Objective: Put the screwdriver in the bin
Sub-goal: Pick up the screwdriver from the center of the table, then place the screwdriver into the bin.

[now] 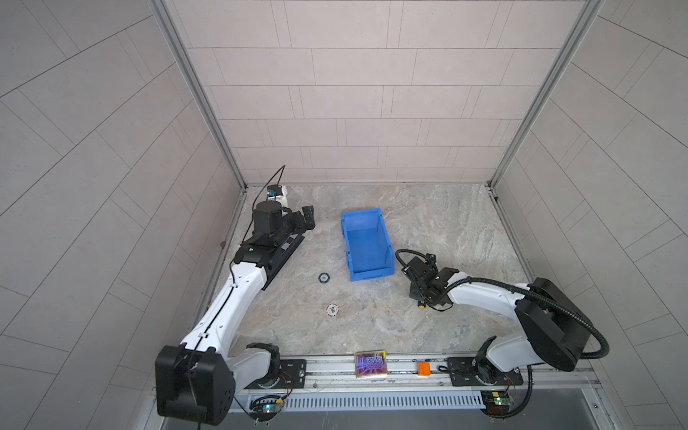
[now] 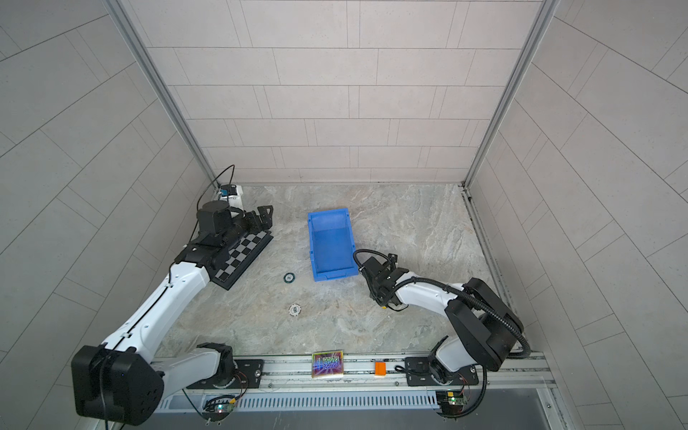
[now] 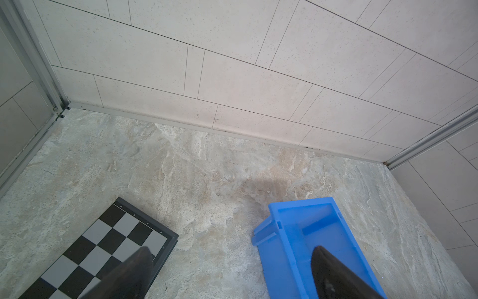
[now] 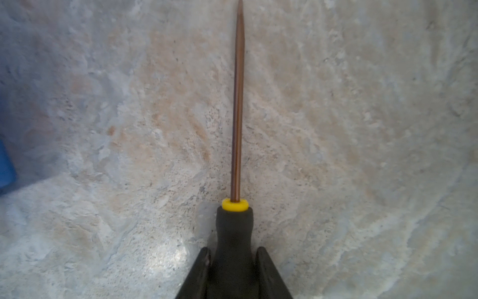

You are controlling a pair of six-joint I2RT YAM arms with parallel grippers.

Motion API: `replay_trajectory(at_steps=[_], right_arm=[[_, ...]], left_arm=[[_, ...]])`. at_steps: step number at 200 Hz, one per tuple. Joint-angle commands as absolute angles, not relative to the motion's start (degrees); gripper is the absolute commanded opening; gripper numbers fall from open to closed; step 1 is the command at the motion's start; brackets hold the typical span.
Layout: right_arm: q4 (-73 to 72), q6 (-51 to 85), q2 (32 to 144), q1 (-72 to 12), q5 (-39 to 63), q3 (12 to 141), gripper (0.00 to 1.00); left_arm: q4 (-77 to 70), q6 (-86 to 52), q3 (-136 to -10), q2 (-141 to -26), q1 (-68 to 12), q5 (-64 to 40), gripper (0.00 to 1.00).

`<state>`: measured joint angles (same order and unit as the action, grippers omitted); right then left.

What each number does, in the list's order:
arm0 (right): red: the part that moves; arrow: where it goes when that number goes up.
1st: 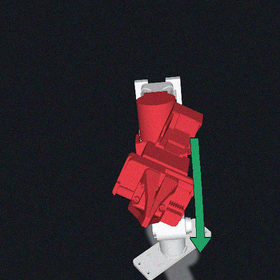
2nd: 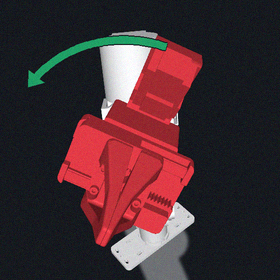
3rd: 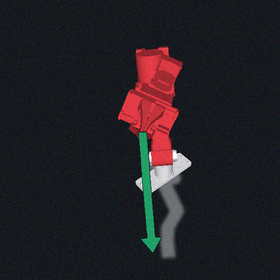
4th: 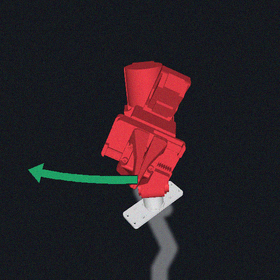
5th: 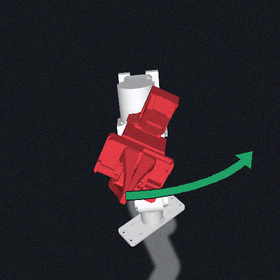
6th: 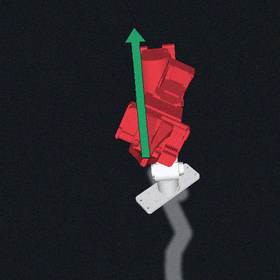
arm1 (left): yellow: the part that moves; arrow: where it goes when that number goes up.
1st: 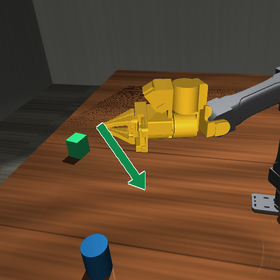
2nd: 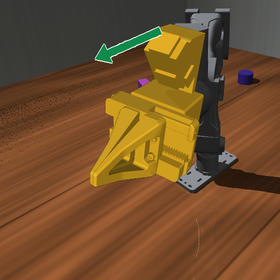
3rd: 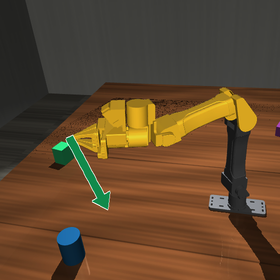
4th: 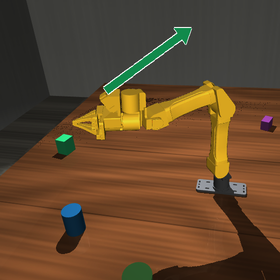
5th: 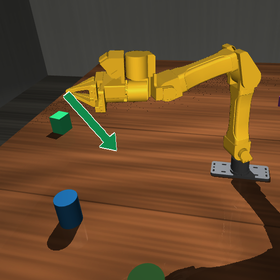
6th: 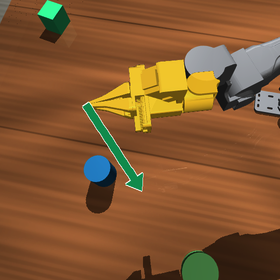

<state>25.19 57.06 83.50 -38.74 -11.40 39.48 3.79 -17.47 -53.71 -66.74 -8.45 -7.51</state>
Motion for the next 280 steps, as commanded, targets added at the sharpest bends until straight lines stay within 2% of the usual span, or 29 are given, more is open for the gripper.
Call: replay_trajectory(at_steps=[1, 38, 70, 149, 204, 280], right_arm=[[29.13, 56.43, 80.96, -39.12, -13.66, 42.12, 0.22], [34.85, 50.01, 78.75, -39.12, -16.93, 50.46, 0.22], [37.28, 42.89, 81.11, -39.11, -16.72, 61.51, 0.21], [37.79, 36.47, 99.46, -41.51, -11.80, 87.69, 0.22], [34.21, 40.94, 109.19, -42.36, -8.81, 91.49, 0.22], [32.00, 46.98, 115.68, -43.68, -9.50, 91.84, 0.24]], left_arm=[[4.04, -16.70, -53.88, -65.84, -8.69, -7.08, 1.00], [4.21, -16.61, -53.96, -66.09, -8.70, -7.03, 0.99], [4.39, -16.62, -54.14, -66.11, -8.63, -7.14, 1.00], [5.10, -15.47, -54.49, -65.92, -8.67, -6.33, 0.99], [5.71, -15.12, -54.89, -66.45, -8.64, -6.33, 0.99], [5.97, -15.02, -55.15, -66.40, -8.62, -6.59, 1.00]])
